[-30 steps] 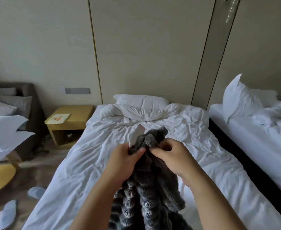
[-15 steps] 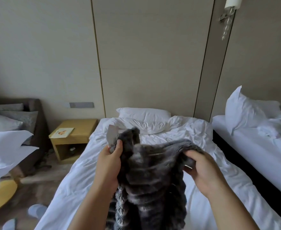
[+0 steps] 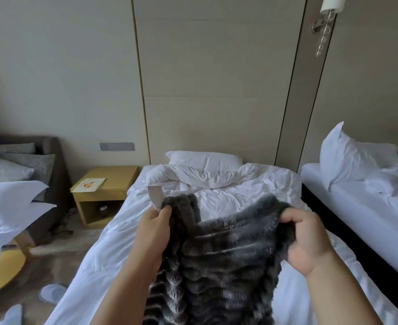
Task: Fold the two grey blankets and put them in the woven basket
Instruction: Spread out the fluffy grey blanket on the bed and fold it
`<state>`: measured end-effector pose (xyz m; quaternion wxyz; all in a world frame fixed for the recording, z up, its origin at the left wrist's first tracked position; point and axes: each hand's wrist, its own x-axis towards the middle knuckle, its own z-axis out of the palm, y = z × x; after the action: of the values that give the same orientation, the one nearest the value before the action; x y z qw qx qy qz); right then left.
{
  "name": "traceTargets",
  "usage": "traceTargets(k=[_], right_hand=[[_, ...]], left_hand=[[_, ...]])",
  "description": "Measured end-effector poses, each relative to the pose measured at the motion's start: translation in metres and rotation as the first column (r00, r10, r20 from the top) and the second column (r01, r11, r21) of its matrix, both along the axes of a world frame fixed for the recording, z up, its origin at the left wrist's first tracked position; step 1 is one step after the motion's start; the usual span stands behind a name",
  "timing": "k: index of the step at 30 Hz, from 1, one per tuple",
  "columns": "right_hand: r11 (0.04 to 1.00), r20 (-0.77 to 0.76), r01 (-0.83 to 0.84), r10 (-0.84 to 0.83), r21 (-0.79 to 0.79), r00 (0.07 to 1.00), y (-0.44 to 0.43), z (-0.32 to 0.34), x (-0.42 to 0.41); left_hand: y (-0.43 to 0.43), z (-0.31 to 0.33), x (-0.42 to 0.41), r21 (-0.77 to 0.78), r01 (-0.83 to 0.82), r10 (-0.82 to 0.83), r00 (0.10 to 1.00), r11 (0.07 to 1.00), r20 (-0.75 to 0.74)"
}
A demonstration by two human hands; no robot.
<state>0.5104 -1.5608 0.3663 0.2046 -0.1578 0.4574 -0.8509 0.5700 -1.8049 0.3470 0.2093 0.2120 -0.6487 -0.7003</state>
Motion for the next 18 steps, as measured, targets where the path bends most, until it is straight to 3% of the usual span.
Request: traceTargets(k=[1,3,5,6,7,8,9,10,11,13,15,16,18], right_hand=[[0.983,0.029,-0.179,0.18,-0.033,0.983,0.001,0.003,0.006],[0.831,-0.114,-0.538,0.554,0.143,0.825,0.003,0.014,0.022],[0.679,-0.332,-0.649,0.734,0.344,0.592,0.002,0.02,0.035],[0.64,-0.364,-0.667,0.767,0.381,0.528,-0.002,0.025,0.039],[0.659,-0.332,-0.629,0.752,0.413,0.57,-0.008,0.025,0.04],[0.743,-0.328,-0.458,0.642,0.488,0.693,-0.018,0.024,0.04],[0.803,-0.414,-0.166,0.458,0.572,0.786,-0.024,0.015,0.03],[0.74,-0.465,0.066,0.347,0.669,0.815,-0.031,0.013,0.028],[0.691,-0.476,0.128,0.339,0.712,0.812,-0.034,0.013,0.028],[0.755,-0.488,-0.075,0.493,0.651,0.721,-0.034,0.011,0.026],[0.837,-0.494,-0.342,0.533,0.427,0.687,-0.037,0.016,0.035],[0.874,-0.497,-0.349,0.481,0.339,0.722,-0.04,0.015,0.037],[0.948,-0.506,-0.059,0.219,0.313,0.834,-0.051,0.007,0.031]], left_hand=[[0.0,-0.001,0.0,0.02,0.007,-0.007,1.0,1.0,0.0],[0.001,-0.004,0.001,0.025,0.012,-0.012,1.0,1.0,-0.002],[0.002,-0.006,0.002,0.025,0.003,-0.003,1.0,1.0,-0.001],[0.003,-0.006,0.002,0.031,0.003,-0.003,1.0,1.0,-0.002],[0.005,-0.005,0.003,0.034,0.001,-0.001,1.0,0.999,-0.008],[0.007,-0.004,0.004,0.033,0.001,0.0,1.0,0.999,-0.019],[0.009,-0.004,0.005,0.029,0.008,-0.008,1.0,1.0,-0.028],[0.012,-0.004,0.007,0.021,0.028,-0.027,0.999,0.999,-0.031],[0.014,-0.004,0.01,0.015,0.061,-0.061,0.998,0.998,-0.032],[0.016,-0.004,0.018,0.023,0.154,-0.152,0.987,0.988,-0.052],[0.016,-0.005,0.024,0.059,0.22,-0.215,0.974,0.974,-0.075],[0.016,-0.005,0.027,0.093,0.238,-0.23,0.969,0.967,-0.096],[0.016,-0.006,0.03,0.153,0.288,-0.266,0.953,0.945,-0.147]])
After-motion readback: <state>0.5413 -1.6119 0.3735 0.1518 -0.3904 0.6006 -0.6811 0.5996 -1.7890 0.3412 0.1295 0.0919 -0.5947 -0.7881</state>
